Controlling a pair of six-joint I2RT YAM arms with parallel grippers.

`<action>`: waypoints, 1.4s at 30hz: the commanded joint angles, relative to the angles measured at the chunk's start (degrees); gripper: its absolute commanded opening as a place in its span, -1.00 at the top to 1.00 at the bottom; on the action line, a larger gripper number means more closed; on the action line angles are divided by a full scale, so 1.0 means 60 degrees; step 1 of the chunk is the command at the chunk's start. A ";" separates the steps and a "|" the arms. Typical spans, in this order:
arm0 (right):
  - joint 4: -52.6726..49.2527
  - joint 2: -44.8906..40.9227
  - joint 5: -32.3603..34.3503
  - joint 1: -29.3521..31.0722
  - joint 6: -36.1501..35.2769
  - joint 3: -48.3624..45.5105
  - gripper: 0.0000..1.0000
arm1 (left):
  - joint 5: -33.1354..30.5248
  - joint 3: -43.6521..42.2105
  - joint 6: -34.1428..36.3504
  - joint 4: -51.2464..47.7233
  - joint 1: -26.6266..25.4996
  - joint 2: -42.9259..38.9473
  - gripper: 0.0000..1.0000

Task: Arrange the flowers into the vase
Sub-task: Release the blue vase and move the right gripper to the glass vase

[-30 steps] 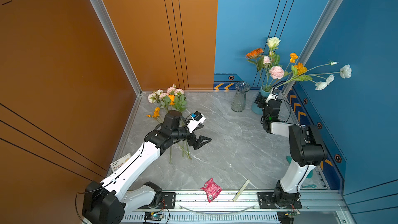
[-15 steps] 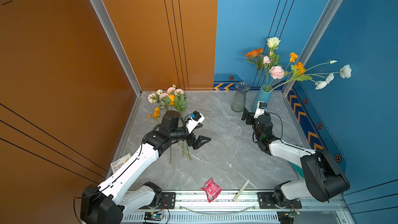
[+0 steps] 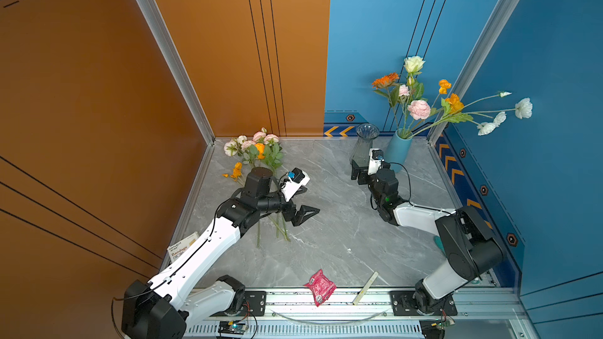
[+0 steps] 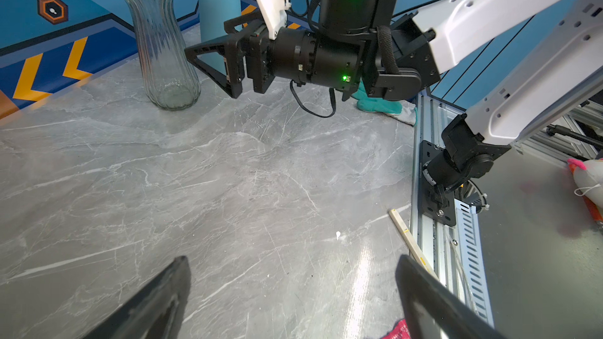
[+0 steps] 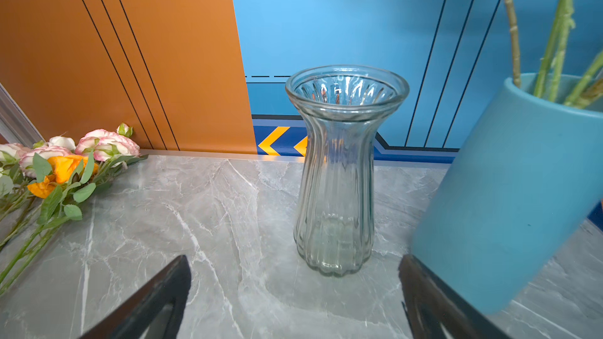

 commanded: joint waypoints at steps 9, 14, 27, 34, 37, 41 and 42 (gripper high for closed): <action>0.1313 0.2405 -0.0903 -0.1196 0.0352 0.1986 -1.00 | -0.0026 0.0084 -0.0034 0.0048 0.0380 0.0123 -0.96; 0.0949 0.3119 -0.1194 -0.1243 0.0158 0.2999 -1.00 | -0.0040 0.0091 -0.0020 0.0056 0.0431 0.0192 -0.96; 0.0119 0.4787 -0.1025 -0.1493 0.0211 0.5224 -0.99 | 0.0013 0.0077 -0.0019 0.0049 0.0466 0.0383 -0.96; 0.0112 0.4741 -0.1261 -0.1457 0.0088 0.5239 -0.20 | 0.0047 0.0087 -0.0043 0.0048 0.0473 0.0416 -0.96; 0.0778 0.4589 -0.1325 -0.1375 -0.0108 0.4836 -0.17 | 0.0062 0.0084 -0.0059 0.0048 0.0466 0.0416 -0.96; 0.1608 0.4113 -0.1452 -0.1085 -0.0569 0.4030 -0.12 | 0.0071 0.0096 -0.0076 0.0048 0.0451 0.0416 -0.96; 0.1658 0.3675 -0.1558 -0.1003 -0.0593 0.3871 -0.11 | 0.0071 0.0093 -0.0074 0.0044 0.0444 0.0402 -0.96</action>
